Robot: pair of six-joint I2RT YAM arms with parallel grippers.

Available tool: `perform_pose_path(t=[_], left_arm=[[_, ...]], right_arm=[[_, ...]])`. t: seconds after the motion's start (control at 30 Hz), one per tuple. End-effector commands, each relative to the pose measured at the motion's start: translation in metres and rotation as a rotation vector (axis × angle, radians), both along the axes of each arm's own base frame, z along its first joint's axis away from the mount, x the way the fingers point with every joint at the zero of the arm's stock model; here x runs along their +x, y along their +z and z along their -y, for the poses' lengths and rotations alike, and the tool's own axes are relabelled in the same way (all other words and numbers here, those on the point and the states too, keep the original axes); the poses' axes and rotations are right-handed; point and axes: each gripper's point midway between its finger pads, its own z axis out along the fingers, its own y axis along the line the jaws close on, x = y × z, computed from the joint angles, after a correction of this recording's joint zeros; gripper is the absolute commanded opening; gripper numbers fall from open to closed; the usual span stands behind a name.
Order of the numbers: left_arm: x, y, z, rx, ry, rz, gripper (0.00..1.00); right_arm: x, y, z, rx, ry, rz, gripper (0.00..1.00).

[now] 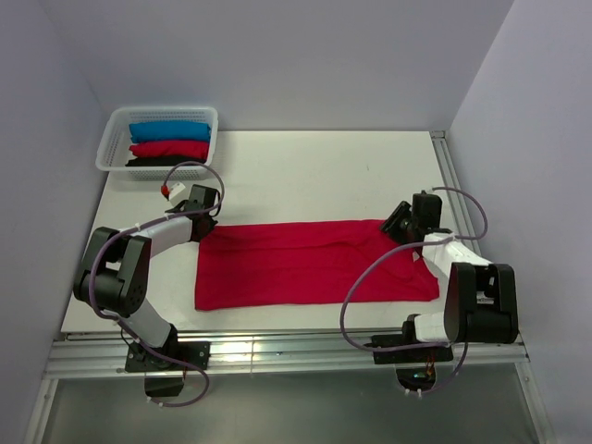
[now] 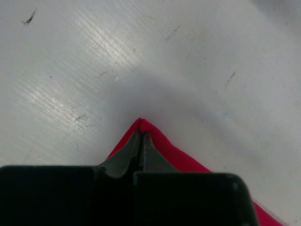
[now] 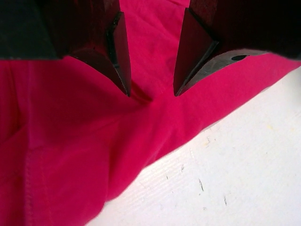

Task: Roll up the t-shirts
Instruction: Fold the tshirt

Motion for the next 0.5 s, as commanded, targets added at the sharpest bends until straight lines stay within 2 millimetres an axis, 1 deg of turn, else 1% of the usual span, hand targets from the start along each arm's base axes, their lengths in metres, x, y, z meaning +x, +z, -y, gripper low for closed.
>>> perform_pose_path(t=[0.0, 0.17, 0.3, 0.33, 0.37, 0.43, 0.47], left_arm=[[0.012, 0.016, -0.005, 0.008, 0.033, 0.062, 0.0], [0.011, 0.015, -0.006, 0.008, 0.035, 0.06, 0.0], [0.012, 0.016, -0.005, 0.006, 0.033, 0.059, 0.0], [0.013, 0.016, -0.006, 0.004, 0.034, 0.06, 0.0], [0.012, 0.016, -0.005, 0.004, 0.032, 0.062, 0.0], [0.012, 0.015, -0.005, 0.003, 0.031, 0.06, 0.0], [0.012, 0.016, -0.005, 0.003, 0.033, 0.06, 0.0]], right_arm=[[0.024, 0.01, 0.001, -0.054, 0.002, 0.049, 0.48], [0.027, -0.002, -0.002, -0.057, 0.007, 0.01, 0.46], [0.026, -0.003, -0.002, -0.063, 0.004, 0.007, 0.44], [0.026, -0.003, -0.002, -0.064, 0.005, 0.007, 0.42], [0.026, -0.002, -0.003, -0.063, 0.006, 0.01, 0.36], [0.024, -0.003, -0.004, -0.061, 0.009, 0.007, 0.3], [0.023, -0.002, -0.005, -0.058, 0.013, 0.01, 0.2]])
